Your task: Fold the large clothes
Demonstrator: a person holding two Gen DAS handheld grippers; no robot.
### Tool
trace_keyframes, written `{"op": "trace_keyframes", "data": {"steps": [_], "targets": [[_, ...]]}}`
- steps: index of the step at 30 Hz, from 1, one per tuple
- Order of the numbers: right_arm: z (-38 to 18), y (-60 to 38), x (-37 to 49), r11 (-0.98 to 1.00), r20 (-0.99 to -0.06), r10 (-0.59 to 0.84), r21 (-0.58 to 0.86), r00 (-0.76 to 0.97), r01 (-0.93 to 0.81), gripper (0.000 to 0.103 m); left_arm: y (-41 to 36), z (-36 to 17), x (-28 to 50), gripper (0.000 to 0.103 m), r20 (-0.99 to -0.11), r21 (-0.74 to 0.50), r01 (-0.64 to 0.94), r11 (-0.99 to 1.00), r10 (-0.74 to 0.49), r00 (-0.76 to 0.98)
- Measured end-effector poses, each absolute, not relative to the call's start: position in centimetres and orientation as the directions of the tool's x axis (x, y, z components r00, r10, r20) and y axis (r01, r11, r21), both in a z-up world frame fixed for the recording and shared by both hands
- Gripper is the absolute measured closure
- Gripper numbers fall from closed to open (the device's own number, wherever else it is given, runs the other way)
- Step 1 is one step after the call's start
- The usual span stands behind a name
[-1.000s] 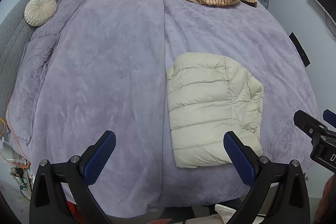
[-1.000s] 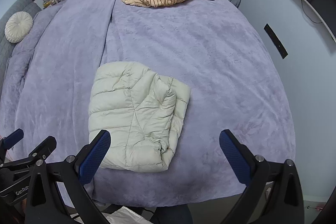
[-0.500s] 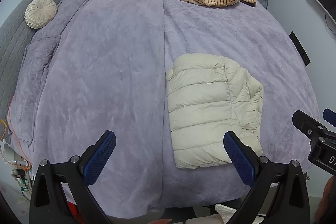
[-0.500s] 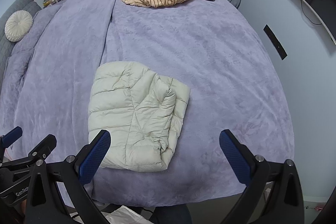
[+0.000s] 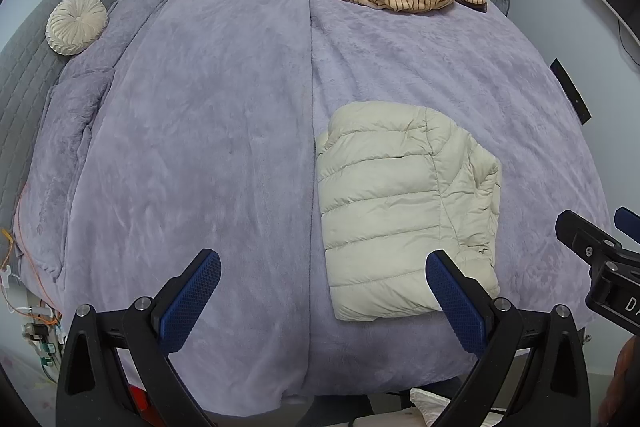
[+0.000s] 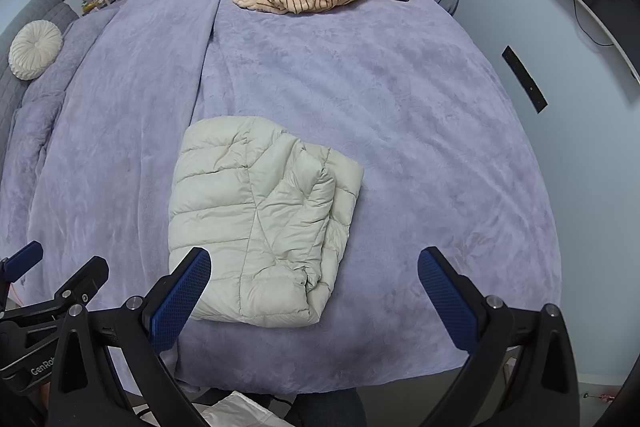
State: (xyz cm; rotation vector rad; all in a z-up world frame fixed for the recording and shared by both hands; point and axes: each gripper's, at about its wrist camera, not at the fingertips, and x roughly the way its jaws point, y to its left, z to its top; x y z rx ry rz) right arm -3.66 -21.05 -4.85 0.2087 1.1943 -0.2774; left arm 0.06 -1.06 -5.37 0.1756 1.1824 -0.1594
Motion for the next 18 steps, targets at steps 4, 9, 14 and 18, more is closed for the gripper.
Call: {"op": "trace_keyframes", "data": {"steps": [4,9,14,18], "targets": [[-4.81,-21.02,-3.64,0.948,-0.935,-0.101,0.014,0.341,0.319,0.000,-1.05,-5.39,0.15,0.000,-0.929,0.053,0.217,0.975,-0.032,0.370],[-4.87,-21.00,-3.72,0.947,-0.935,-0.101,0.014,0.341,0.320,0.000,-0.99,-5.36,0.15,0.000,-0.928,0.052,0.217,0.975,-0.033,0.371],[-4.89,-20.97,-3.71,0.947,-0.935,-0.100,0.015,0.341,0.320,0.000,-0.95,-5.39,0.19,0.000,-0.928,0.053,0.219,0.974,-0.033,0.370],[-4.89,-21.00,-3.70,0.947,-0.935,-0.101,0.014,0.340,0.320,0.000,-1.00,-5.40,0.16,0.000,-0.928,0.052,0.218,0.975,-0.033,0.370]]}}
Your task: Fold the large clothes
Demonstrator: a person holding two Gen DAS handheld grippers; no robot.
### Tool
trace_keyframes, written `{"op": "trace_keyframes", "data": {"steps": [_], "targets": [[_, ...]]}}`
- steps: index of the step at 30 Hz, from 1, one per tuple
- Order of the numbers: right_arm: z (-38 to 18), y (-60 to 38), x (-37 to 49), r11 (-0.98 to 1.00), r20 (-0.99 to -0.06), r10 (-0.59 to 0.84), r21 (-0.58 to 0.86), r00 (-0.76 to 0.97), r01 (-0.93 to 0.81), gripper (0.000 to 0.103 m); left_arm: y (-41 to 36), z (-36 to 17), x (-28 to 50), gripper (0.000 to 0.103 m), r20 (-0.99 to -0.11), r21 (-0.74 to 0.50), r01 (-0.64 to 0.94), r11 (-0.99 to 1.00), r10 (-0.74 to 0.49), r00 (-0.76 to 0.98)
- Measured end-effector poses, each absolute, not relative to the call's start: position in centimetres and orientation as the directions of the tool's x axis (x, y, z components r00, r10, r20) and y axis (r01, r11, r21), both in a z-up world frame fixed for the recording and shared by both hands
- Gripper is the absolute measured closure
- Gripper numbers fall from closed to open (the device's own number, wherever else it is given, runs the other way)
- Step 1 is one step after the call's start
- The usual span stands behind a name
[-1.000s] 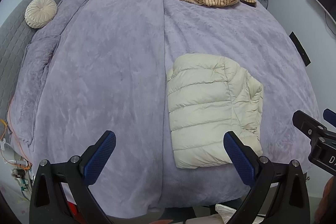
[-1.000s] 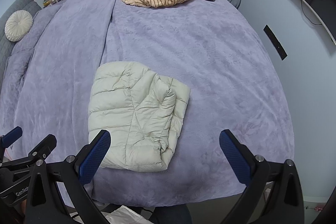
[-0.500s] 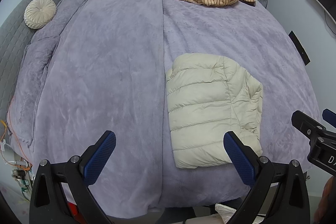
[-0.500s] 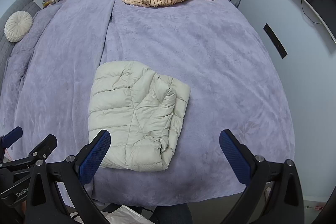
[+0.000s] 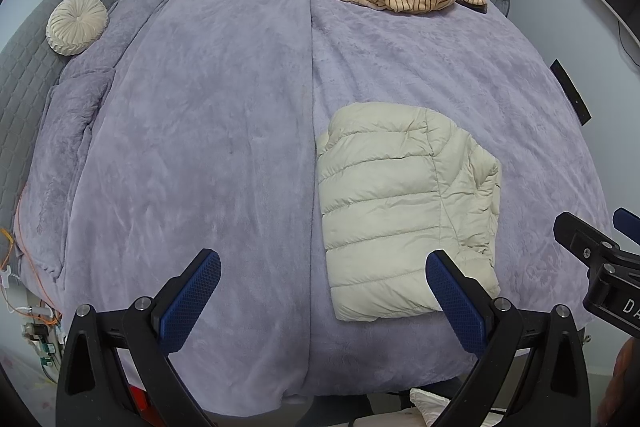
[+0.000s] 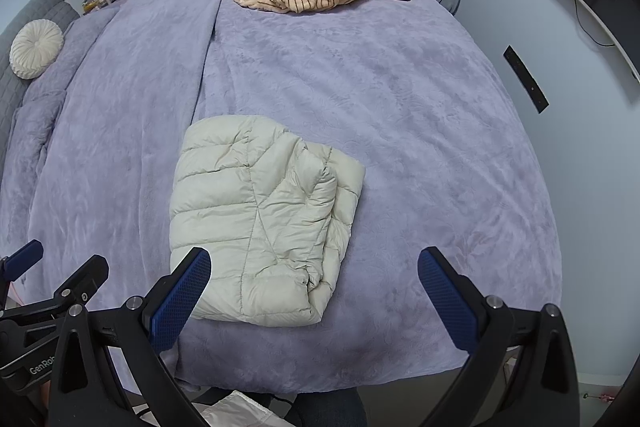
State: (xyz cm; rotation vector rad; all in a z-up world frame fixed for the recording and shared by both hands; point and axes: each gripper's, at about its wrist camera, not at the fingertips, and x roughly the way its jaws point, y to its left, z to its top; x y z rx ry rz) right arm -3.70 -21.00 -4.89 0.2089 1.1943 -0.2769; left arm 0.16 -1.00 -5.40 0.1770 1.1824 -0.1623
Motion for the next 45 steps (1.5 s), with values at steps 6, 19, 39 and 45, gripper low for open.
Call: {"op": "trace_keyframes", "data": {"steps": [6,19,39,45], "targets": [[-4.88,-20.99,-3.71,0.947,-0.935,-0.101,0.015,0.341,0.321,0.000,-1.02,-5.28,0.22,0.000,-0.927,0.055,0.220,0.974,-0.032,0.374],[-4.89,-20.95,-3.66,0.947,-0.935,-0.100,0.015,0.339,0.320,0.000,-0.78,-5.03,0.58,0.000,-0.925,0.059,0.221,0.973,-0.030,0.379],[-4.86,-20.99,-3.59,0.948,-0.935,-0.100,0.014,0.340,0.319,0.000,-0.72,-5.05,0.64,0.000,-0.926,0.060,0.220,0.974,-0.028,0.378],[-4.86,-20.90,-3.68,0.948,-0.935,-0.100,0.014,0.339,0.319,0.000,-0.65,-5.08,0.61,0.000,-0.926,0.056,0.217,0.975,-0.030,0.376]]}}
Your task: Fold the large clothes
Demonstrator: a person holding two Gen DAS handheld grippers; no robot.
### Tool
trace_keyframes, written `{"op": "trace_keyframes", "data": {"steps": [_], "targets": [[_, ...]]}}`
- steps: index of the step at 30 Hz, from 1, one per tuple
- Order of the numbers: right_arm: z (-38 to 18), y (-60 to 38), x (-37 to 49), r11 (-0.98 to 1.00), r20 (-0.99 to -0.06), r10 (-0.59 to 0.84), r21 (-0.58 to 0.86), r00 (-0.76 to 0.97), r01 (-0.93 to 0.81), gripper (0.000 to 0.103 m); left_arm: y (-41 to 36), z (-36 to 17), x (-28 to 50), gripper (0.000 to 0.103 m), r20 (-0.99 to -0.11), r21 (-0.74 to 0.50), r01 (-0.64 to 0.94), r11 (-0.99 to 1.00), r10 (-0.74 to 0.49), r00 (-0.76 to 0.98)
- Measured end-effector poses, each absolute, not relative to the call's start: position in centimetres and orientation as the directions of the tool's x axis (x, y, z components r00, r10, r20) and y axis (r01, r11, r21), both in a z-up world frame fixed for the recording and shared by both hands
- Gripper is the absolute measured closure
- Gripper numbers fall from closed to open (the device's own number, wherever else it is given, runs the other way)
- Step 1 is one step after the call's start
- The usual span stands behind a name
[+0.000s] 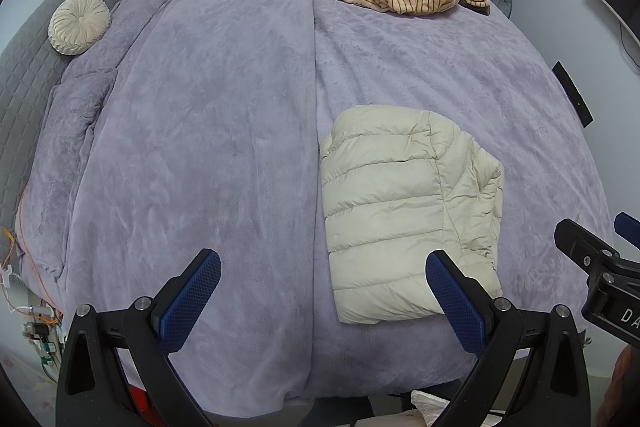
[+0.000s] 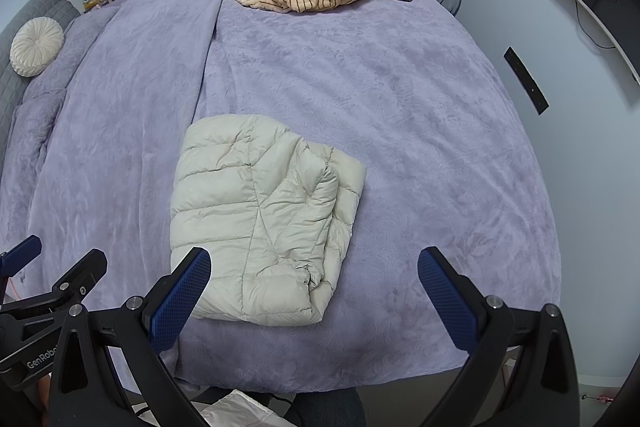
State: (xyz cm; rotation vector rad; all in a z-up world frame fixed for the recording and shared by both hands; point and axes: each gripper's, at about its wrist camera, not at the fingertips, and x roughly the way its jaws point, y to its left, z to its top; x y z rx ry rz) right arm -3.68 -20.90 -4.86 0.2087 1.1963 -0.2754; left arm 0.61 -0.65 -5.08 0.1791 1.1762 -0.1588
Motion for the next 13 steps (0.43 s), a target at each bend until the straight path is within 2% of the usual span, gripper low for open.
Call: {"op": "trace_keyframes", "data": {"steps": [13], "targets": [[-4.90,-20.70,-3.74,0.948,-0.936,-0.099,0.015,0.338,0.319,0.000,-0.86,-5.16,0.10,0.000,-0.924,0.051,0.208,0.977,-0.033,0.382]]}}
